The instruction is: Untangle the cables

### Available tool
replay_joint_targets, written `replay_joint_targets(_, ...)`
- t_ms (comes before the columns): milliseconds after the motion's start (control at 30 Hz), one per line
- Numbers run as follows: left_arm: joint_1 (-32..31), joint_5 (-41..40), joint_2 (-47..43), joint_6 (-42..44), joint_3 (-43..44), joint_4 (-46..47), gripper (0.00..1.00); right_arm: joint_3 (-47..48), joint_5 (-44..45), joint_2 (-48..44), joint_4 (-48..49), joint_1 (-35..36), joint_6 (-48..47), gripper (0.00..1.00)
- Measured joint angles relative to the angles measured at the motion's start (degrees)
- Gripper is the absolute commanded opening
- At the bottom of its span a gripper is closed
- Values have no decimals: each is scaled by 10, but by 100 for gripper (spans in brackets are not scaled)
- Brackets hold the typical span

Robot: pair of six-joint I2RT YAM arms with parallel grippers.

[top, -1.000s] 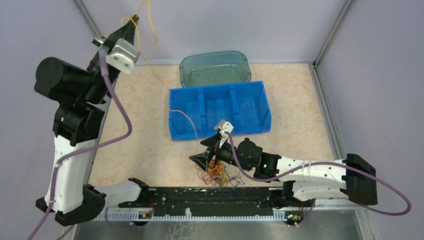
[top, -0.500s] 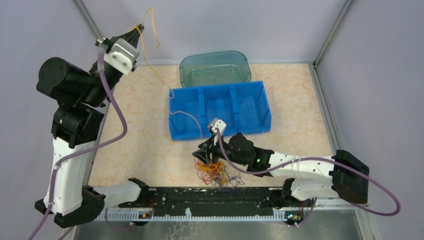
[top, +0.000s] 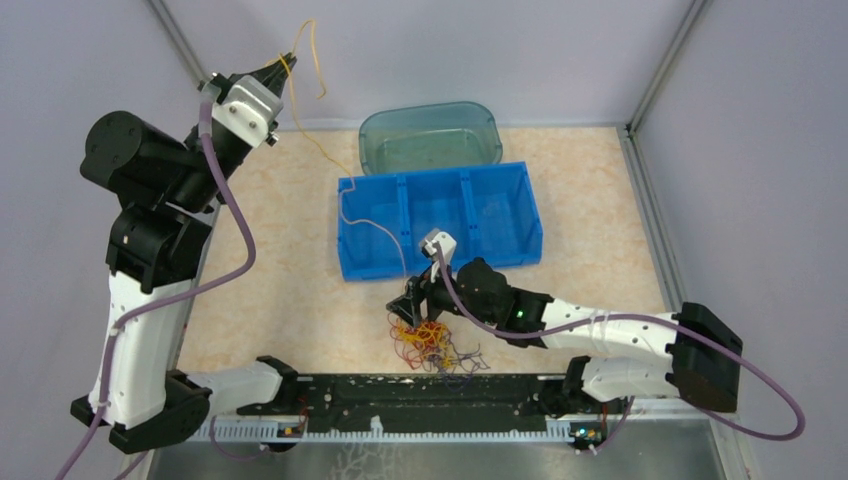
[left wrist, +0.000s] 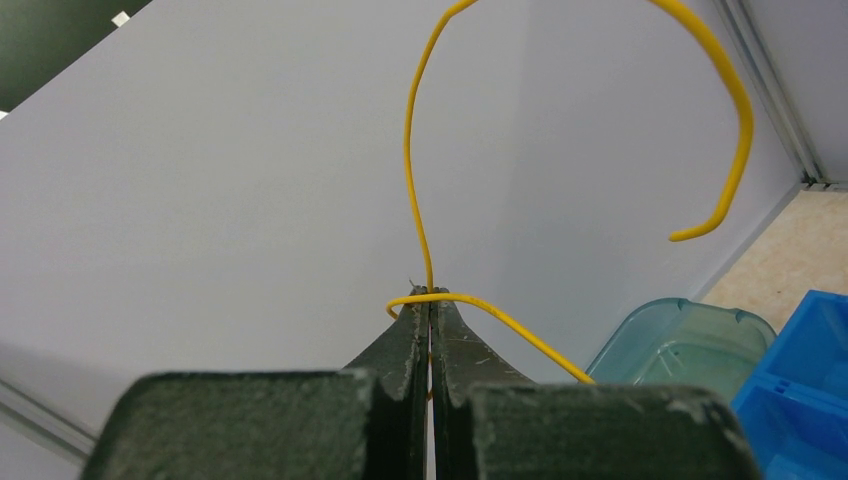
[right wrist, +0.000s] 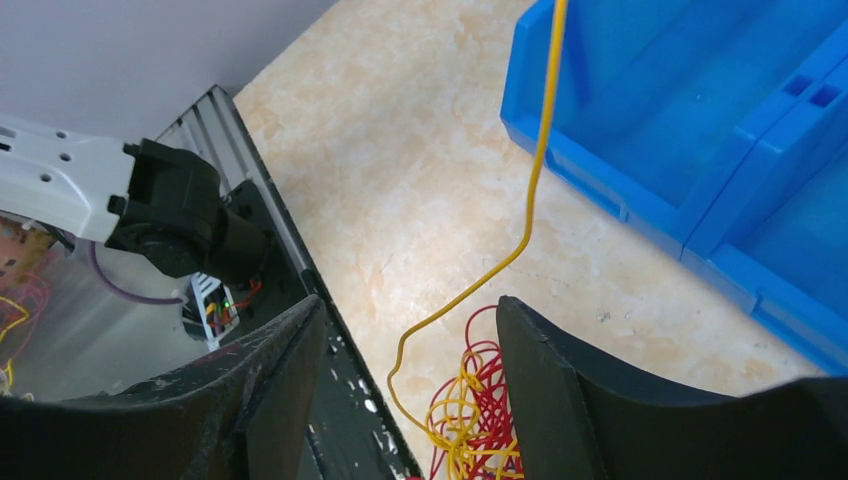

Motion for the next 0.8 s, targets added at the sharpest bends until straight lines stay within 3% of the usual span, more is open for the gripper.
replay_joint_targets(133, 0, 1, 1, -2, 0, 0, 0, 0, -9, 25, 0, 0, 11, 40)
replay_joint_targets(200, 0, 2, 0, -5, 0, 0, 0, 0, -17, 36, 6, 0, 17, 25)
replay_joint_targets(267, 0, 2, -3, -12, -4, 1, 0, 0, -26, 42, 15, 0, 24, 0)
replay_joint_targets(567, 0, 46, -73, -123, -142, -24, 5, 7, -37, 41, 56, -10, 31, 0)
replay_joint_targets(800, 0, 183, -107, -245, -281, -100, 13, 38, -28, -12, 72, -36, 29, 0)
